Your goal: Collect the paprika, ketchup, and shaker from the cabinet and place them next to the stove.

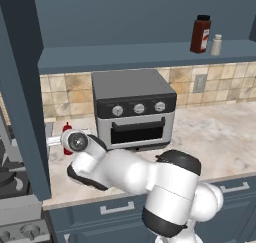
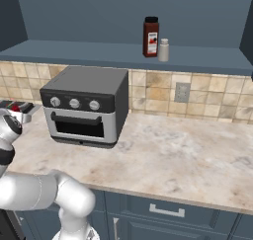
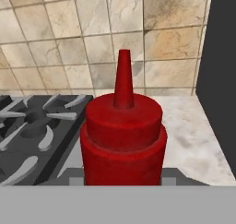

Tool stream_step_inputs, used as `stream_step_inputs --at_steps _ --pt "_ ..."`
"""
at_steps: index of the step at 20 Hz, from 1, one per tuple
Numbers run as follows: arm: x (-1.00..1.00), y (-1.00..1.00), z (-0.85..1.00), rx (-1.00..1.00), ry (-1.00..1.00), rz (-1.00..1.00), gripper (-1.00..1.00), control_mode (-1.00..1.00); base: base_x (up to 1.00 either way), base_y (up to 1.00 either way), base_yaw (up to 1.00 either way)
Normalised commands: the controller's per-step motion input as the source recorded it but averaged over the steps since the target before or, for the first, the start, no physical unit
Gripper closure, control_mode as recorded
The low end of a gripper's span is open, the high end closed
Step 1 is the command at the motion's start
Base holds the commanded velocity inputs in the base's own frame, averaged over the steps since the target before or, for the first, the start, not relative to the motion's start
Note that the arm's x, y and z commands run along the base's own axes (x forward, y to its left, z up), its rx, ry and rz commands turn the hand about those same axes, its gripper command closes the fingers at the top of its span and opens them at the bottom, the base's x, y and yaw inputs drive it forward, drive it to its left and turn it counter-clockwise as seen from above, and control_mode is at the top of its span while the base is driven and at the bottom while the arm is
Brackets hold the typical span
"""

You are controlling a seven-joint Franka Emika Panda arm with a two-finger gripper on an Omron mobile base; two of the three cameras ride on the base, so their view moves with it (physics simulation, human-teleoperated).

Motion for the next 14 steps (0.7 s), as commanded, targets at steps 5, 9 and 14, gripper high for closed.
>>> stream_step_inputs --at_steps 5,9,14 --pt "0.32 0.00 -0.33 0.00 -0.04 0.00 1.00 -1.00 0.00 0.00 0.00" --pt "0.15 0.00 -0.37 0.00 -0.11 0.00 1.00 -1.00 0.00 0.00 0.00" --pt "0.04 0.00 -0.21 0.00 -0.03 0.00 1.00 -1.00 0.00 0.00 0.00"
